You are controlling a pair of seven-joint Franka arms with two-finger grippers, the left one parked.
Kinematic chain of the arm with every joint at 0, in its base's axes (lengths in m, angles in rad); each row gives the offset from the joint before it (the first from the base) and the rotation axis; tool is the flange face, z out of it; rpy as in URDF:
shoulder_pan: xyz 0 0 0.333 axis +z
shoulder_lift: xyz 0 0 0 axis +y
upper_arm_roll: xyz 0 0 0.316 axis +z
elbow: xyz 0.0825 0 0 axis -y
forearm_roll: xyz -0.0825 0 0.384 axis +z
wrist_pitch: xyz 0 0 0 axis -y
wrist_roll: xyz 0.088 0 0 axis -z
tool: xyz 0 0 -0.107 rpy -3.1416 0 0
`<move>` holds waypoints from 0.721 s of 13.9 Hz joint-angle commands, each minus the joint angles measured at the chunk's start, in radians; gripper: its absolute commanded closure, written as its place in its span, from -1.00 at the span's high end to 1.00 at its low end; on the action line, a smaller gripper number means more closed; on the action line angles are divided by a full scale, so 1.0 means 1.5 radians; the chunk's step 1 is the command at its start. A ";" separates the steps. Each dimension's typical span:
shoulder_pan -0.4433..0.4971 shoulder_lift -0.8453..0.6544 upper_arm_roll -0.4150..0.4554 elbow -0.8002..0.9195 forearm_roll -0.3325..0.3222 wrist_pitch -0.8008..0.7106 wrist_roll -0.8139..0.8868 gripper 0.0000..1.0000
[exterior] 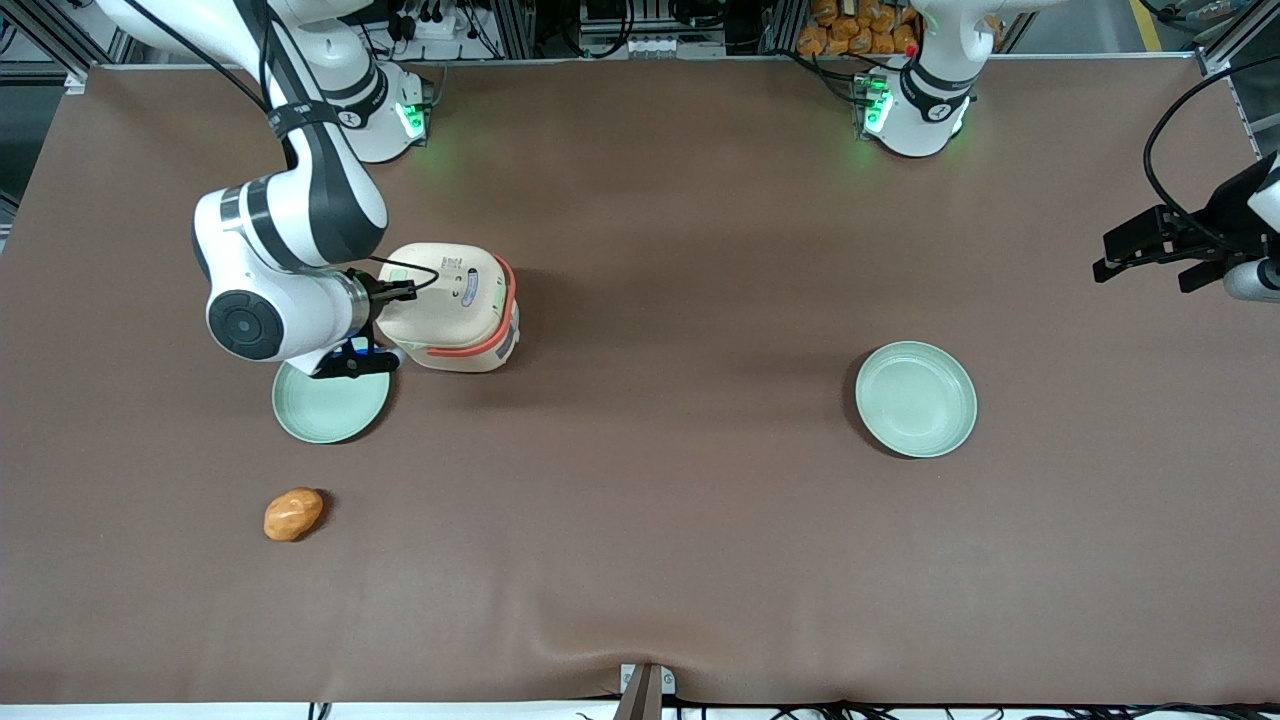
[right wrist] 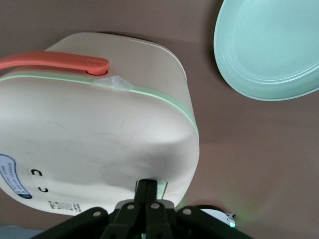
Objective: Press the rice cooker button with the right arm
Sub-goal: 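Press the rice cooker's button with the closed right gripper fingertips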
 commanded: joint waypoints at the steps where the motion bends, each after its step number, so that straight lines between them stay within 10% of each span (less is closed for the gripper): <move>1: -0.001 -0.001 -0.003 -0.026 0.002 -0.009 -0.005 -1.00; 10: -0.004 0.001 -0.003 -0.023 0.002 -0.008 -0.004 -1.00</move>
